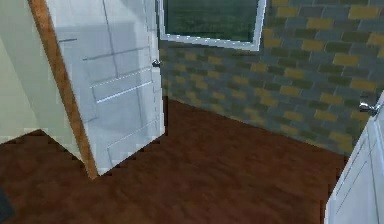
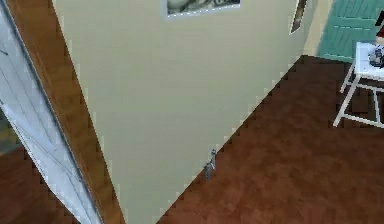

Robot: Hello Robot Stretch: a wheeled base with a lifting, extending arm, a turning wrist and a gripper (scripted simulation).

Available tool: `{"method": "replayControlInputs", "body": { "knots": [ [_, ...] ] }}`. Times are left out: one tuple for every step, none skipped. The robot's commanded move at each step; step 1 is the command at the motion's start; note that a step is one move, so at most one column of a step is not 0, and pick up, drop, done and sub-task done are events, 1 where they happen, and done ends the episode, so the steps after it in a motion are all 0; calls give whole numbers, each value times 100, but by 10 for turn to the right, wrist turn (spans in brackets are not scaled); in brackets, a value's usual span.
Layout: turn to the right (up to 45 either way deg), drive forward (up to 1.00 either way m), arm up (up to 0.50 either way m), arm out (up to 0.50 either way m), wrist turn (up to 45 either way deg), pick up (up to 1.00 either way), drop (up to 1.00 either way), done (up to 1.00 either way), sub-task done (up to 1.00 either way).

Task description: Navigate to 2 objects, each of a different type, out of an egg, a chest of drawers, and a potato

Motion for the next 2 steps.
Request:
{"method": "replayControlInputs", "body": {
  "knots": [
    [-60, 0, 0, 0, 0, 0, 0, 0, 0],
    [-30, 0, 0, 0, 0, 0, 0, 0, 0]
  ]
}}
